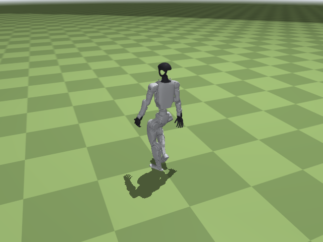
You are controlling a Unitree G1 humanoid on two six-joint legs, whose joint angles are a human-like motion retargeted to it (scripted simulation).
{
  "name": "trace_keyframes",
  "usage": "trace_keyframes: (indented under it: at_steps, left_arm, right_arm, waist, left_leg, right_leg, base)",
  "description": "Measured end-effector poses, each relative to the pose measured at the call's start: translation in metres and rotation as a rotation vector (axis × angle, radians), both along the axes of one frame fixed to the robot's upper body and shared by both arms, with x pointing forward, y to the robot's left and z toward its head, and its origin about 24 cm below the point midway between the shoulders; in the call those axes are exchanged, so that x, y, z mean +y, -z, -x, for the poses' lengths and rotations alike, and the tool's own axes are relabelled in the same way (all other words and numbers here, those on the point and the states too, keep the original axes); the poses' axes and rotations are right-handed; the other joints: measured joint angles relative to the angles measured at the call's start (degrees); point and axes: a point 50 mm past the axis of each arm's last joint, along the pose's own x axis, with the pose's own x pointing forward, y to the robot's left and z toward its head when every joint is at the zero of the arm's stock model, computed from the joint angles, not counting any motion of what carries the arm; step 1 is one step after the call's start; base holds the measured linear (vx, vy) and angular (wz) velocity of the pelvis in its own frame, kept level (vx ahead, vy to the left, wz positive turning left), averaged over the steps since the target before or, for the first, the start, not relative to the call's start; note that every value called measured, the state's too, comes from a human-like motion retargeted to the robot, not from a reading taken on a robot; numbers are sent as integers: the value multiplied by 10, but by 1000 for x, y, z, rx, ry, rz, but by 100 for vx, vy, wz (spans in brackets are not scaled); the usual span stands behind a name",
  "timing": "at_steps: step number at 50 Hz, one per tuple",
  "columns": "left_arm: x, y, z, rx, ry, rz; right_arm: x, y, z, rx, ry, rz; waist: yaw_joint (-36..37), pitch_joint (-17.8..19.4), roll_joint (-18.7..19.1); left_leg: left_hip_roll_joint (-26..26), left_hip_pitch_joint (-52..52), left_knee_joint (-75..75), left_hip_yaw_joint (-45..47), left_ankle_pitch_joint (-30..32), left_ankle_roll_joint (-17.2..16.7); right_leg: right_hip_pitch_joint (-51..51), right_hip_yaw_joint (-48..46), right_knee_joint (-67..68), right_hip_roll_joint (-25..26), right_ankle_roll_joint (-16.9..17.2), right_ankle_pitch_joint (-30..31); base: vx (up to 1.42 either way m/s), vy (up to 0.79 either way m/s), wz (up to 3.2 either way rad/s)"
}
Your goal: In place motions
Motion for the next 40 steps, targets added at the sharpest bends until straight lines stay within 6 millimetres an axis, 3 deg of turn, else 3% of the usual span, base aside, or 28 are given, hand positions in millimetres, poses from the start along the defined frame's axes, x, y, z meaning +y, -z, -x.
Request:
trace_keyframes:
  at_steps: [2, 5, 7, 10, 12, 15, 17, 20, 22, 23, 25, 26, 27, 28, 30, 32, 34, 36, 38, 40]
  left_arm:
    - [-3, -27, -60, -178, 92, 15]
    - [-6, -55, -103, -338, 110, -37]
    - [-2, -65, -114, -407, 131, -67]
    - [2, -67, -110, -434, 180, -109]
    - [-1, -64, -106, -431, 232, -141]
    - [-2, -54, -93, -385, 260, -175]
    - [0, -39, -70, -296, 252, -210]
    - [-10, -1, -3, -66, 201, -148]
    - [-22, 20, 60, 140, 151, -48]
    - [-27, 27, 96, 248, 119, 8]
    - [-34, 31, 141, 382, 45, 65]
    - [-40, 31, 161, 416, -21, 45]
    - [-44, 30, 178, 443, -91, 18]
    - [-47, 29, 191, 453, -169, -20]
    - [-54, 27, 204, 484, -313, -39]
    - [-77, 27, 210, 543, -425, 30]
    - [-96, 25, 222, 589, -528, 117]
    - [-105, 20, 240, 628, -606, 205]
    - [-107, 12, 267, 690, -641, 249]
    - [-100, 1, 299, 781, -654, 219]
  right_arm:
    - [-10, -3, 24, 101, 71, 38]
    - [-19, -12, 79, 275, 154, 52]
    - [-25, -23, 116, 344, 210, 82]
    - [-34, -44, 167, 434, 257, 153]
    - [-34, -54, 185, 479, 284, 188]
    - [-32, -55, 189, 486, 288, 203]
    - [-29, -42, 165, 445, 271, 178]
    - [-26, -26, 123, 357, 195, 130]
    - [-20, -13, 81, 252, 97, 87]
    - [-13, -7, 57, 185, 29, 54]
    - [6, 2, -6, 24, -124, -26]
    - [22, 1, -64, -149, -240, -85]
    - [41, -8, -117, -311, -352, -143]
    - [64, -22, -161, -457, -445, -203]
    - [100, -73, -246, -735, -585, -298]
    - [130, -126, -300, -970, -604, -364]
    - [149, -169, -330, -1145, -560, -448]
    - [157, -200, -346, -1255, -507, -535]
    - [154, -211, -353, -1294, -463, -581]
    - [146, -205, -350, -1273, -452, -587]
  waist:
    - [-58, 61, 17]
    - [-109, 70, 25]
    - [-125, 45, 37]
    - [-119, -14, 43]
    - [-87, -37, 41]
    - [-54, -59, 42]
    - [-19, -38, 22]
    - [12, -54, 8]
    - [27, -63, -5]
    - [42, -73, -13]
    - [82, -85, -26]
    - [116, -75, -28]
    - [140, -60, -30]
    - [144, -31, -27]
    - [175, 25, -39]
    - [211, 68, -54]
    - [253, 90, -74]
    - [300, 89, -94]
    - [342, 66, -112]
    - [367, 23, -118]
  left_leg:
    - [17, -7, 18, -51, 7, 10]
    - [29, -14, 13, -43, 25, 24]
    - [46, -26, 9, -21, 31, 23]
    - [41, -43, 1, -20, 33, 20]
    - [36, -42, -9, -9, 32, 13]
    - [38, -44, -20, 4, 29, -3]
    - [32, -4, -21, 34, 15, -15]
    - [18, 4, 6, 65, 0, -27]
    - [10, 2, 66, 98, 7, -32]
    - [16, -9, 121, 134, 33, -34]
    - [66, -100, 301, 180, 111, -34]
    - [103, -200, 432, 159, 178, -11]
    - [120, -287, 543, 127, 211, 0]
    - [94, -349, 615, 75, 173, -14]
    - [149, -449, 758, 92, 123, -21]
    - [165, -547, 823, 103, 109, -19]
    - [172, -639, 873, 113, 88, -23]
    - [184, -708, 894, 138, 82, -17]
    - [192, -741, 901, 169, 83, -10]
    - [197, -749, 917, 178, 83, -7]
  right_leg:
    - [-70, -31, 119, -22, -7, -35]
    - [-151, -48, 198, -17, -5, -69]
    - [-180, -68, 204, -20, -6, -83]
    - [-180, -72, 172, -34, -11, -95]
    - [-140, -61, 118, -34, -5, -92]
    - [-33, -55, -26, -14, 15, -66]
    - [80, -9, -152, 19, 50, -47]
    - [238, 24, -388, 40, 87, 8]
    - [329, 2, -518, 29, 138, -133]
    - [347, -40, -550, 12, 118, -159]
    - [336, -20, -584, -9, 113, -165]
    - [319, 14, -597, 2, 107, -158]
    - [310, 45, -606, 13, 102, -150]
    - [315, 74, -608, 21, 102, -142]
    - [313, 90, -609, 16, 89, -130]
    - [316, 126, -617, 9, 79, -123]
    - [316, 156, -620, -7, 73, -120]
    - [301, 155, -618, -29, 66, -115]
    - [274, 152, -605, -45, 58, -116]
    - [256, 154, -597, -46, 53, -118]
  base:
    - [-57, 21, 181]
    - [-1, 5, 99]
    - [33, -6, 45]
    - [40, -14, -23]
    - [12, -13, -57]
    - [-11, -11, -57]
    - [3, -4, -109]
    - [20, -9, -90]
    - [30, -8, -94]
    - [20, -13, -135]
    - [-9, -22, -176]
    - [-33, -33, -185]
    - [-38, -37, -146]
    - [-46, -31, -119]
    - [-68, -23, -128]
    - [-66, -11, -116]
    - [-20, -5, -106]
    - [19, -2, -93]
    - [45, 12, -37]
    - [57, 23, 12]
